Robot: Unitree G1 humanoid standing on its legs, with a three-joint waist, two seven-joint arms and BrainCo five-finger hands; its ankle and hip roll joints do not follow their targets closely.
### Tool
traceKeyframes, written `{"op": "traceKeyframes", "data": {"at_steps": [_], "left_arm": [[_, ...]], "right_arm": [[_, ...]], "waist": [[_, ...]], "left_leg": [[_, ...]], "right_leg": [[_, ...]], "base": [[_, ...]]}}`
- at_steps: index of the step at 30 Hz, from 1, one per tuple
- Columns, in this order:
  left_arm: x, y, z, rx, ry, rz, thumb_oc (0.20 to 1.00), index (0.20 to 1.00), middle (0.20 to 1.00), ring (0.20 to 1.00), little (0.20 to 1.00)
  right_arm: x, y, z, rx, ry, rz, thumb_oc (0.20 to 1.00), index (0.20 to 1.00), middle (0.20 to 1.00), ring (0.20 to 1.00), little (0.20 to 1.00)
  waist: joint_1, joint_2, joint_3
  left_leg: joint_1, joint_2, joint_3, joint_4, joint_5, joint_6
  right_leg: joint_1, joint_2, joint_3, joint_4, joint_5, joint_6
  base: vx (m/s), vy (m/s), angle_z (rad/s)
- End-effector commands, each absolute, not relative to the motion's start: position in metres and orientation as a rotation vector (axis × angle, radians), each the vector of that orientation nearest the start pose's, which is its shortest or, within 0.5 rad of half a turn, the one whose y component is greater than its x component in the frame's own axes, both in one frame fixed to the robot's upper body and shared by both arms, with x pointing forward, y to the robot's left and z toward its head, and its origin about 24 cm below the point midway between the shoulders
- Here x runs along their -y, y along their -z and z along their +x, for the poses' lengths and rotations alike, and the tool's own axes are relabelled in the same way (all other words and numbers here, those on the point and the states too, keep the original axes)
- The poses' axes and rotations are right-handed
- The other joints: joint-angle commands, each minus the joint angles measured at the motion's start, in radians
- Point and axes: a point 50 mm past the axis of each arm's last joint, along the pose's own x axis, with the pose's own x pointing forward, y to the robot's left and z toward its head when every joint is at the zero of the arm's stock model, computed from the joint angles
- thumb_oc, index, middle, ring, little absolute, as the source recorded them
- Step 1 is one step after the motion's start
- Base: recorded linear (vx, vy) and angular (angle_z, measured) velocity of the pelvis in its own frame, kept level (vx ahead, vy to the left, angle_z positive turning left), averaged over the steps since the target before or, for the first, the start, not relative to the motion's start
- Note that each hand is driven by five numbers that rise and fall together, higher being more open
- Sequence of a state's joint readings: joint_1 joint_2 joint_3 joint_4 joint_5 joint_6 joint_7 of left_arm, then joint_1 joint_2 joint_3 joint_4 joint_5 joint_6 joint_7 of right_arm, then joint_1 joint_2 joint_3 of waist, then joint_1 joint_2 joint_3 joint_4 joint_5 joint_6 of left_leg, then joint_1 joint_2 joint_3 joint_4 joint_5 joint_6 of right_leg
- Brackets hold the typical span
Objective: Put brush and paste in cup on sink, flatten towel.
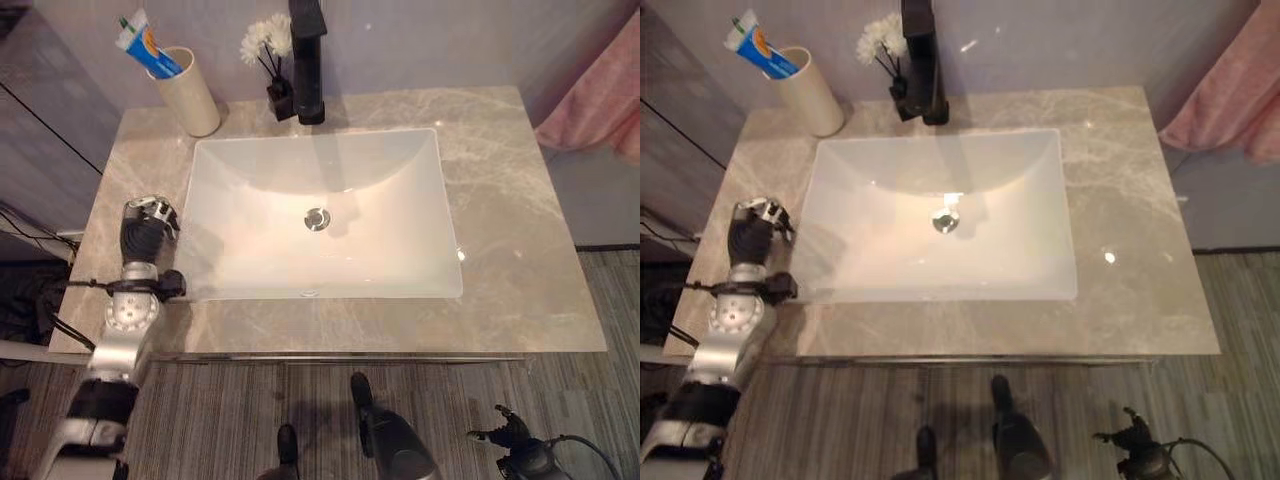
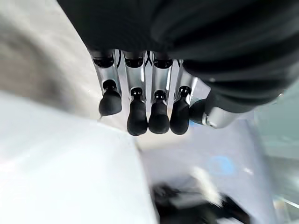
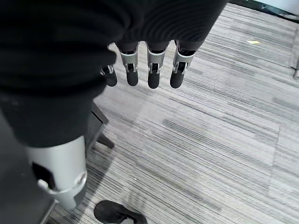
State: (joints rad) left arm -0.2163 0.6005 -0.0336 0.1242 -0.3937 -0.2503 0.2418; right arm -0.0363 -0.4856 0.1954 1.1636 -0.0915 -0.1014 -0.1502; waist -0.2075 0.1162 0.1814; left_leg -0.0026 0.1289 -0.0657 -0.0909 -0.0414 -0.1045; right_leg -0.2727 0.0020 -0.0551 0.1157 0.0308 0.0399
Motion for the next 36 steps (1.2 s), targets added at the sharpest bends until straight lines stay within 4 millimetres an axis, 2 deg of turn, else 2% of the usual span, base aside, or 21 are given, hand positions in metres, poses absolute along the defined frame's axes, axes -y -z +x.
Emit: {"op": "traceKeyframes", "data": {"at_steps": [1,5,6,7,11,13,15,16,17,18,19,22,23,25,27,30,31,32,34,35,36], "left_arm": [[-0.269,-0.159,0.274,0.528,-0.226,0.170,0.200,0.200,0.200,0.200,0.200],[-0.281,-0.162,0.247,0.579,-0.284,0.190,0.200,0.200,0.200,0.200,0.200],[-0.282,-0.161,0.246,0.578,-0.285,0.191,0.200,0.200,0.200,0.200,0.200],[-0.292,-0.159,0.234,0.580,-0.335,0.208,0.200,0.200,0.200,0.200,0.200],[-0.304,-0.156,0.218,0.569,-0.417,0.301,0.200,0.200,0.200,0.200,0.200],[-0.316,-0.148,0.210,0.532,-0.524,0.350,0.200,0.200,0.200,0.200,0.200],[-0.319,-0.144,0.206,0.513,-0.554,0.361,0.200,0.200,0.200,0.200,0.200],[-0.323,-0.140,0.203,0.500,-0.584,0.358,0.200,0.200,0.200,0.200,0.200],[-0.326,-0.138,0.200,0.490,-0.611,0.357,0.200,0.200,0.200,0.200,0.200],[-0.329,-0.134,0.198,0.474,-0.634,0.366,0.200,0.200,0.200,0.200,0.200],[-0.331,-0.131,0.196,0.459,-0.650,0.375,0.200,0.200,0.200,0.200,0.200],[-0.351,-0.118,0.179,0.405,-0.828,0.342,0.200,0.200,0.200,0.200,0.200],[-0.351,-0.118,0.179,0.406,-0.829,0.342,0.200,0.200,0.200,0.200,0.200],[-0.359,-0.113,0.169,0.397,-0.918,0.321,0.200,0.200,0.200,0.200,0.200],[-0.377,-0.111,0.157,0.351,-1.042,0.412,0.200,0.200,0.200,0.200,0.200],[-0.388,-0.099,0.152,0.270,-1.118,0.468,0.200,0.200,0.200,0.200,0.200],[-0.398,-0.089,0.146,0.176,-1.171,0.580,0.200,0.200,0.200,0.200,0.200],[-0.401,-0.079,0.143,0.120,-1.205,0.581,0.200,0.200,0.200,0.200,0.200],[-0.407,-0.038,0.128,-0.029,-1.337,0.396,0.200,0.200,0.200,0.200,0.200],[-0.407,-0.029,0.126,-0.056,-1.350,0.354,0.200,0.200,0.200,0.200,0.200],[-0.407,-0.029,0.127,-0.055,-1.349,0.354,0.200,0.200,0.200,0.200,0.200]], "right_arm": [[0.322,0.126,0.089,-1.121,0.183,-0.674,1.000,1.000,1.000,1.000,1.000],[0.317,0.131,0.081,-1.143,0.178,-0.649,1.000,1.000,1.000,1.000,1.000],[0.317,0.131,0.081,-1.143,0.177,-0.650,1.000,1.000,1.000,1.000,1.000],[0.313,0.133,0.077,-1.150,0.174,-0.631,1.000,1.000,1.000,1.000,1.000],[0.305,0.138,0.072,-1.157,0.150,-0.627,1.000,1.000,1.000,1.000,1.000],[0.297,0.142,0.066,-1.167,0.139,-0.610,1.000,1.000,1.000,1.000,1.000],[0.294,0.144,0.064,-1.177,0.127,-0.616,1.000,1.000,1.000,1.000,1.000],[0.291,0.145,0.066,-1.179,0.108,-0.629,1.000,1.000,1.000,1.000,1.000],[0.289,0.145,0.067,-1.182,0.095,-0.637,1.000,1.000,1.000,1.000,1.000],[0.288,0.146,0.066,-1.181,0.086,-0.640,1.000,1.000,1.000,1.000,1.000],[0.287,0.147,0.063,-1.187,0.093,-0.632,1.000,1.000,1.000,1.000,1.000],[0.285,0.149,0.058,-1.207,0.105,-0.620,1.000,1.000,1.000,1.000,1.000],[0.285,0.149,0.058,-1.206,0.105,-0.620,1.000,1.000,1.000,1.000,1.000],[0.286,0.149,0.053,-1.223,0.120,-0.626,1.000,1.000,1.000,1.000,1.000],[0.288,0.149,0.049,-1.232,0.126,-0.635,1.000,1.000,1.000,1.000,1.000],[0.286,0.150,0.047,-1.237,0.128,-0.631,1.000,1.000,1.000,1.000,1.000],[0.284,0.151,0.047,-1.233,0.125,-0.627,1.000,1.000,1.000,1.000,1.000],[0.282,0.151,0.049,-1.220,0.121,-0.622,1.000,1.000,1.000,1.000,1.000],[0.277,0.151,0.055,-1.183,0.127,-0.613,1.000,1.000,1.000,1.000,1.000],[0.276,0.151,0.055,-1.182,0.128,-0.615,1.000,1.000,1.000,1.000,1.000],[0.276,0.151,0.055,-1.183,0.128,-0.614,1.000,1.000,1.000,1.000,1.000]], "waist": [[0.016,-0.051,-0.120],[0.038,-0.070,-0.128],[0.038,-0.071,-0.128],[0.046,-0.090,-0.122],[0.056,-0.118,-0.101],[0.068,-0.136,-0.084],[0.078,-0.140,-0.074],[0.090,-0.141,-0.062],[0.101,-0.134,-0.053],[0.106,-0.120,-0.041],[0.110,-0.118,-0.045],[0.144,-0.101,-0.048],[0.144,-0.103,-0.049],[0.161,-0.096,-0.057],[0.189,-0.095,-0.074],[0.202,-0.105,-0.088],[0.207,-0.109,-0.098],[0.215,-0.119,-0.104],[0.231,-0.147,-0.127],[0.233,-0.153,-0.129],[0.235,-0.153,-0.129]], "left_leg": [[0.123,-0.116,0.034,0.004,-0.075,0.090],[0.130,-0.159,0.040,0.019,-0.092,0.123],[0.129,-0.160,0.041,0.022,-0.093,0.124],[0.115,-0.197,0.044,0.044,-0.103,0.144],[0.093,-0.240,0.052,0.074,-0.107,0.166],[0.080,-0.258,0.068,0.090,-0.109,0.175],[0.079,-0.259,0.082,0.093,-0.108,0.176],[0.073,-0.259,0.090,0.101,-0.104,0.177],[0.064,-0.253,0.096,0.106,-0.095,0.178],[0.059,-0.241,0.100,0.108,-0.086,0.179],[0.054,-0.239,0.107,0.101,-0.075,0.175],[0.048,-0.212,0.137,0.072,-0.047,0.176],[0.046,-0.214,0.137,0.072,-0.042,0.176],[0.044,-0.195,0.155,0.042,-0.017,0.169],[0.034,-0.168,0.197,0.016,0.011,0.159],[0.019,-0.163,0.215,0.014,0.025,0.156],[0.008,-0.160,0.230,0.014,0.032,0.157],[0.003,-0.161,0.243,0.015,0.034,0.157],[-0.016,-0.164,0.289,0.021,0.041,0.159],[-0.017,-0.163,0.299,0.020,0.044,0.157],[-0.017,-0.163,0.300,0.020,0.044,0.157]], "right_leg": [[-0.049,-0.057,0.069,-0.018,0.098,0.102],[-0.030,-0.081,0.103,-0.040,0.140,0.130],[-0.030,-0.082,0.105,-0.042,0.141,0.131],[-0.029,-0.108,0.126,-0.055,0.187,0.154],[-0.037,-0.148,0.154,-0.083,0.243,0.173],[-0.039,-0.175,0.142,-0.109,0.275,0.178],[-0.042,-0.186,0.116,-0.117,0.283,0.181],[-0.050,-0.194,0.079,-0.106,0.284,0.177],[-0.053,-0.194,0.046,-0.086,0.257,0.171],[-0.044,-0.181,0.019,-0.022,0.192,0.158],[-0.036,-0.178,0.007,-0.007,0.157,0.145],[-0.020,-0.179,-0.078,0.111,0.081,0.126],[-0.022,-0.180,-0.078,0.109,0.085,0.125],[0.003,-0.189,-0.130,0.148,0.057,0.120],[0.069,-0.217,-0.201,0.196,0.025,0.125],[0.121,-0.219,-0.208,0.221,0.014,0.128],[0.148,-0.215,-0.202,0.234,0.006,0.128],[0.168,-0.214,-0.192,0.233,0.007,0.129],[0.229,-0.210,-0.186,0.202,0.024,0.139],[0.234,-0.204,-0.183,0.183,0.020,0.139],[0.234,-0.204,-0.182,0.182,0.021,0.139]], "base": [[-0.04,0.100,-0.07],[-0.07,0.121,-0.17],[-0.17,0.204,-0.06],[-0.14,0.162,-0.01],[-0.19,0.192,-0.11],[-0.21,0.148,-0.16],[-0.14,0.072,-0.22],[-0.14,0.051,-0.21],[-0.22,0.094,-0.28],[-0.21,0.087,-0.28],[-0.18,0.080,-0.31],[-0.14,0.024,-0.39],[-0.07,-0.006,-0.39],[-0.10,-0.021,-0.40],[-0.14,-0.063,-0.42],[-0.12,-0.075,-0.29],[-0.13,-0.093,-0.13],[-0.15,-0.150,-0.26],[-0.13,-0.179,-0.93],[-0.06,-0.095,-1.01],[-0.06,-0.092,-0.75]]}}
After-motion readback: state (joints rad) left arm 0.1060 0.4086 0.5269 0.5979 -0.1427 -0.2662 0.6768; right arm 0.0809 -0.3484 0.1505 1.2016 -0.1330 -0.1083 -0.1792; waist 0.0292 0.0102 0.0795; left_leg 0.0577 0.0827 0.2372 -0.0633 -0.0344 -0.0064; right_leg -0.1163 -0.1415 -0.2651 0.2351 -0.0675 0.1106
